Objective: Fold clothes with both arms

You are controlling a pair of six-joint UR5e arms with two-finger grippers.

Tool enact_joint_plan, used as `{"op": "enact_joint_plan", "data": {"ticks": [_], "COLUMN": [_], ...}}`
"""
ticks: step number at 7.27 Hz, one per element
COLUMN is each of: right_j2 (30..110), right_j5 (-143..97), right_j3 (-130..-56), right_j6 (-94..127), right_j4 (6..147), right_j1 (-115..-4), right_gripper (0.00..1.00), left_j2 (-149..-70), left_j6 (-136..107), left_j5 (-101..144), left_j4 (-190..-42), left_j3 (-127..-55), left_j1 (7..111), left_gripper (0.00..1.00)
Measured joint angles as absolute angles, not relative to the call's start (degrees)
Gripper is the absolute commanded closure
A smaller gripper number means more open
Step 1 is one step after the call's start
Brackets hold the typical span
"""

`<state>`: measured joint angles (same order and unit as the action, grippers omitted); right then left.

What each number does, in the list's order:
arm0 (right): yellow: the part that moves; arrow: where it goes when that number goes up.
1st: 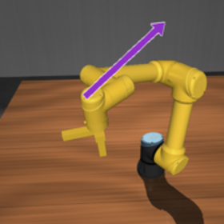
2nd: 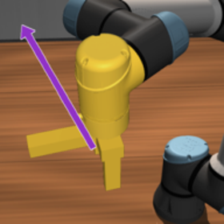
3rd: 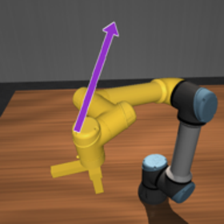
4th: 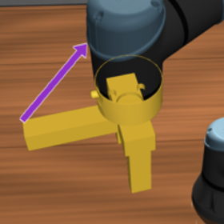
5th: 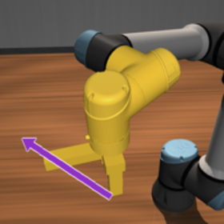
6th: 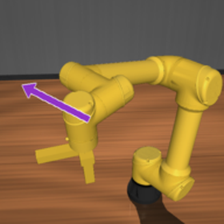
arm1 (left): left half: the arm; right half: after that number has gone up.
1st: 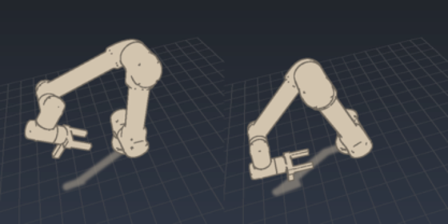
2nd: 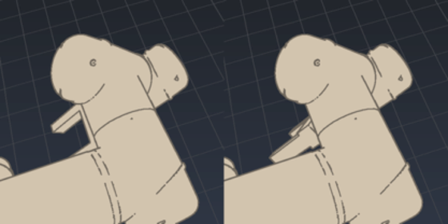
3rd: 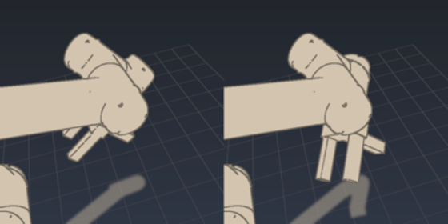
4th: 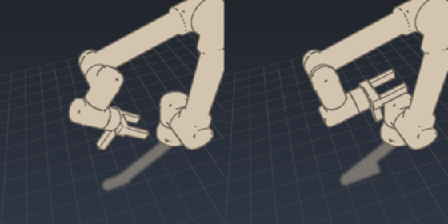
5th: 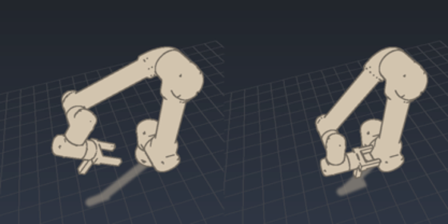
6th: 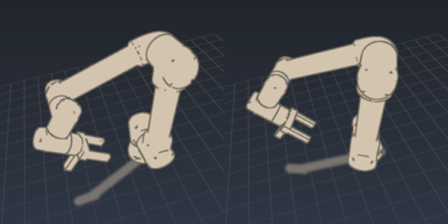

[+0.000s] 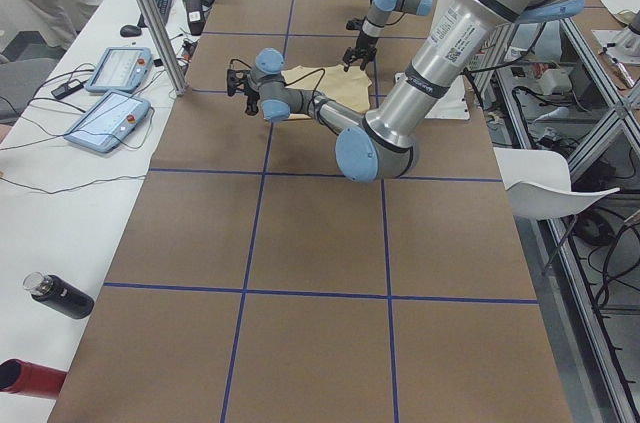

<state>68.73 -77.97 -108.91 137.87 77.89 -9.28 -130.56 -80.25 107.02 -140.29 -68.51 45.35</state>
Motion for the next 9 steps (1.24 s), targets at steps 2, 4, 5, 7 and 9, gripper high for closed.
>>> {"op": "enact_joint_plan", "data": {"ticks": [2,4,5,7,9], "right_j2": [69.4,70.8,71.3,71.5,71.2], "right_j5": [-77.8,-77.8,-77.8,-77.8,-77.8], "right_j3": [-108.9,-109.6,-109.7,-109.6,-109.5], "right_j6": [138.1,138.2,138.2,138.7,140.7], "right_j4": [78.2,78.4,78.5,78.5,78.5], "right_j1": [-9.0,-9.1,-9.1,-8.9,-8.8], "right_gripper": [0.00,0.01,0.19,0.69,1.00], "left_j2": [-130.5,-130.5,-130.5,-130.5,-130.4], "left_j6": [-80.3,-80.4,-80.4,-80.4,-80.4], "left_j5": [107.0,107.0,107.1,107.1,107.1], "left_j4": [-140.3,-140.4,-140.4,-140.4,-140.4], "left_j3": [-68.5,-68.6,-68.6,-68.6,-68.6], "left_j1": [45.4,45.4,45.4,45.4,45.4], "left_gripper": [0.28,0.28,0.28,0.28,0.27]}}
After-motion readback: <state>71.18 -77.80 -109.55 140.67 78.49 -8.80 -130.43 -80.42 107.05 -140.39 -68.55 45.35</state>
